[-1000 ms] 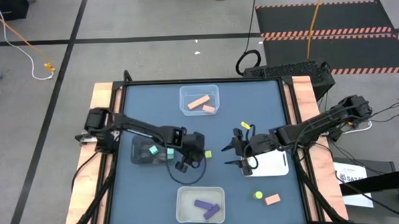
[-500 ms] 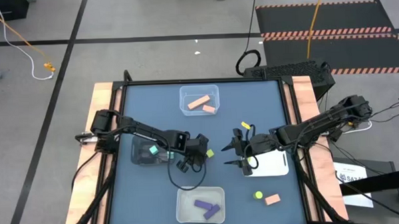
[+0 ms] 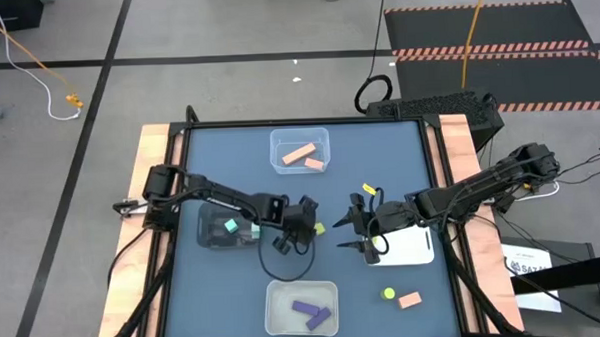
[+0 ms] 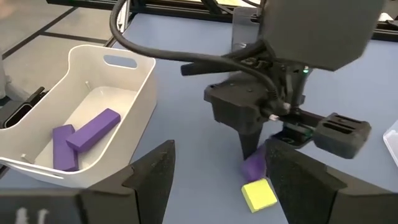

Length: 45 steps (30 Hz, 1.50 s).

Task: Sort & place blocks by color
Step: Put the purple block into the gray bin

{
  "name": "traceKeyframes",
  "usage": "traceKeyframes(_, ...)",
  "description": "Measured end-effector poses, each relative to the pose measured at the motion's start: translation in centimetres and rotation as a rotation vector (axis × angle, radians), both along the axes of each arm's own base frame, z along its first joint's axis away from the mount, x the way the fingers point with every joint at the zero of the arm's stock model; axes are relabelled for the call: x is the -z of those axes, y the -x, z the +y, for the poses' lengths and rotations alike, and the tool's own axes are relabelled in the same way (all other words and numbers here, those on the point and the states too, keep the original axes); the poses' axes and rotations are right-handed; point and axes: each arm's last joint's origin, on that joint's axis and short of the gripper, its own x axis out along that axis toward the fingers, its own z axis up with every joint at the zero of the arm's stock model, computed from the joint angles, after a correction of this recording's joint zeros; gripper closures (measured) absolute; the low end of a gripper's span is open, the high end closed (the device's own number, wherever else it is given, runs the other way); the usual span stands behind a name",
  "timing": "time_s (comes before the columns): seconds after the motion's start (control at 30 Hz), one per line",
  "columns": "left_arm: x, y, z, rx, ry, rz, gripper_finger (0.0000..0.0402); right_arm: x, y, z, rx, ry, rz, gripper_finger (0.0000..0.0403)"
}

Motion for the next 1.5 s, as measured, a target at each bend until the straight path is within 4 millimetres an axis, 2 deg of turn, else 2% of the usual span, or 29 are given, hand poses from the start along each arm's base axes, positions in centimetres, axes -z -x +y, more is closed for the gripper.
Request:
traceKeyframes(0.27, 0.2, 0.0, 1.1, -0.044, -0.031, 0.011, 0.0252, 0.0, 0.0, 0.0, 0.000, 0.000, 0.000, 0.0165)
traceKeyframes(0.43, 0.4, -0.1, 1.7, -0.104, 0.022, 0.014, 0.0254, 0.0, 0.0, 0.0, 0.000, 0.000, 0.000, 0.0165)
traceKeyframes(0.53, 0.3, -0.1, 1.8, -0.156, 0.058, 0.015, 0.0277, 0.0, 0.0, 0.0, 0.000, 0.000, 0.000, 0.0165)
traceKeyframes(0.67, 0.2, 0.0, 1.7, -0.277, 0.139, 0.021, 0.0340, 0.0, 0.0, 0.0, 0.003, -0.006, 0.001, 0.0165)
traceKeyframes(0.8, -0.4, 0.2, 1.8, -0.440, 0.238, 0.011, 0.0346, 0.0, 0.0, 0.0, 0.015, -0.027, 0.006, 0.0165)
traceKeyframes(0.93, -2.8, 0.6, 2.0, -0.561, 0.332, -0.050, 0.0346, 0.1, 0.0, 0.0, 0.018, -0.025, 0.014, 0.0165)
traceKeyframes(1.07, -6.6, 1.0, 2.6, -0.574, 0.388, -0.189, 0.0346, 0.2, 0.1, 0.0, 0.020, -0.021, 0.025, 0.0165)
traceKeyframes(1.23, -11.8, 2.6, 2.9, -0.595, 0.500, -0.343, 0.0346, 0.2, 0.1, 0.0, 0.028, -0.039, 0.033, 0.0165)
traceKeyframes(1.4, -15.3, 3.8, 0.9, -0.650, 0.716, -0.454, 0.0346, 0.3, 0.2, 0.0, 0.021, -0.028, 0.038, 0.0165)
traceKeyframes(1.5, -16.5, 3.6, -1.1, -0.610, 0.725, -0.590, 0.0346, 0.3, 0.2, 0.0, 0.011, -0.012, 0.035, 0.0165)
